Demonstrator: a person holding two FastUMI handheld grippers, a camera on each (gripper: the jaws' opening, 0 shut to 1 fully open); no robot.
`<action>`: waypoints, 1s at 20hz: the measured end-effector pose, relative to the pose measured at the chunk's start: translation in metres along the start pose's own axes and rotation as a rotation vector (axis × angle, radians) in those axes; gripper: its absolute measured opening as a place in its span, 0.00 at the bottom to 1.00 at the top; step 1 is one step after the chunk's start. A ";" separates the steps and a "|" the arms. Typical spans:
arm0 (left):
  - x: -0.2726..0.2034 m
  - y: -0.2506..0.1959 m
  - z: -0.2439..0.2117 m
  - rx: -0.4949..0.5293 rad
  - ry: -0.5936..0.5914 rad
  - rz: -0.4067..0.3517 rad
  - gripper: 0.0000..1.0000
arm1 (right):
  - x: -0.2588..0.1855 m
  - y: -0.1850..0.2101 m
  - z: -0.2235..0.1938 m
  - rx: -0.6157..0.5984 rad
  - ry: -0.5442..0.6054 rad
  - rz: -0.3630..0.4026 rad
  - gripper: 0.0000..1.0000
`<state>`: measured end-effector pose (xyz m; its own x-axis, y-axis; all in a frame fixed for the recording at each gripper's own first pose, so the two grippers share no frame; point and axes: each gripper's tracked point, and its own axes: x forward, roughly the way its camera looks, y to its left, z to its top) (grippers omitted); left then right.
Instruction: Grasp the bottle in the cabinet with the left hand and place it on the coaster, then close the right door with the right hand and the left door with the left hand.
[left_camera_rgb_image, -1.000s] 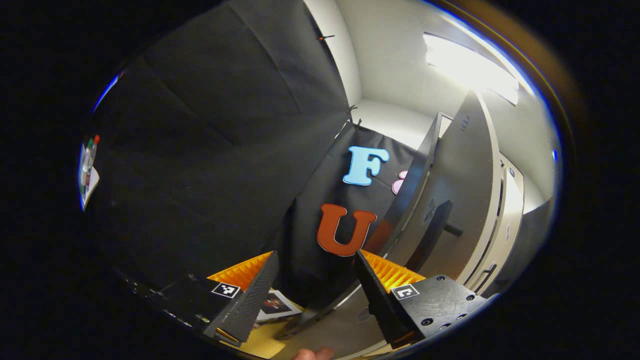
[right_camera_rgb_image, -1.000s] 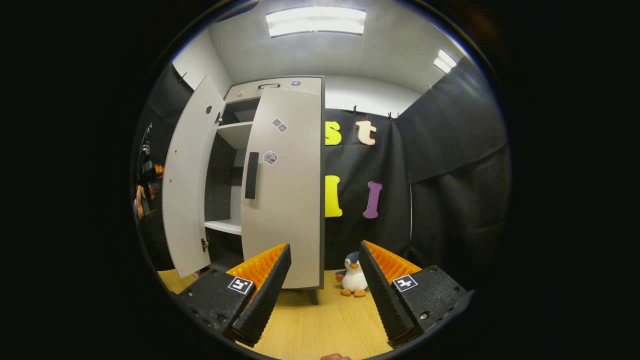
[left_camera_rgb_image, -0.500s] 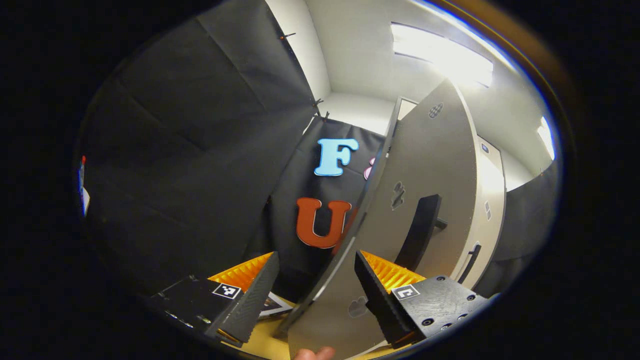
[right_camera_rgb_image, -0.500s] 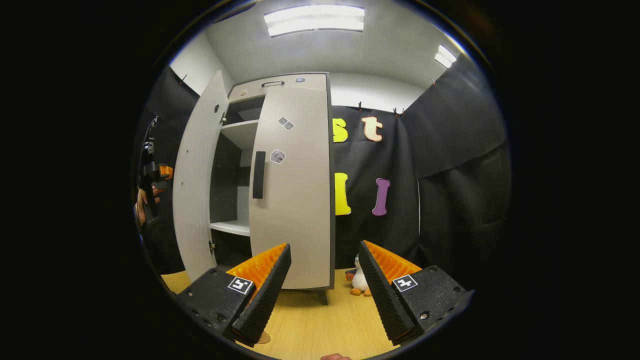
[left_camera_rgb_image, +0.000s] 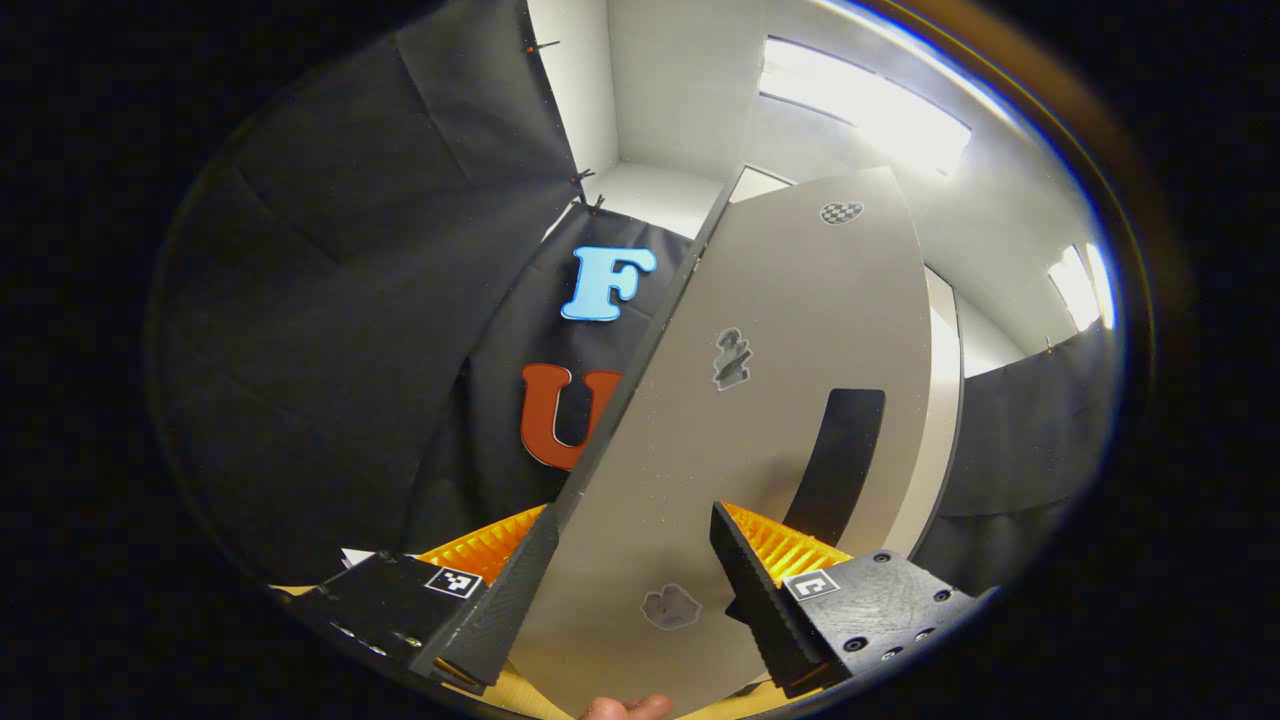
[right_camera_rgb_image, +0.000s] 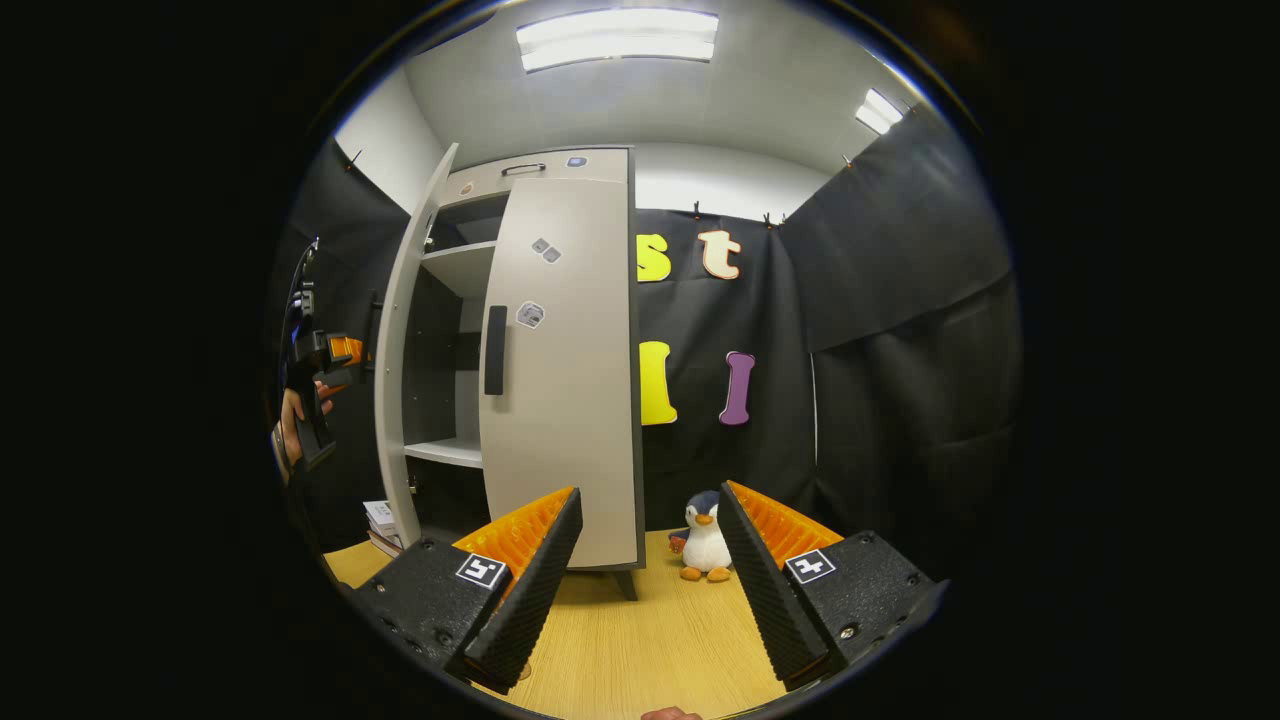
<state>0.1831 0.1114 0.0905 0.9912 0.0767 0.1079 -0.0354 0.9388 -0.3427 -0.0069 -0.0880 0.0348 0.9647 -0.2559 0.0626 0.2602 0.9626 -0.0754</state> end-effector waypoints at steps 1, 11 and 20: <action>0.001 0.001 0.000 0.001 -0.001 0.007 0.94 | -0.003 -0.001 0.000 0.003 -0.004 -0.007 0.83; -0.050 -0.005 0.022 0.111 -0.018 -0.030 0.94 | -0.009 -0.001 -0.004 0.014 0.005 -0.016 0.83; -0.128 -0.018 -0.036 0.181 0.096 -0.061 0.99 | 0.003 0.044 -0.003 0.008 0.029 0.120 0.83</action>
<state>0.0612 0.0726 0.0491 0.9995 -0.0059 0.0306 0.0109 0.9863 -0.1645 0.0079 -0.0472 0.0287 0.9897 -0.1407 0.0251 0.1422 0.9871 -0.0730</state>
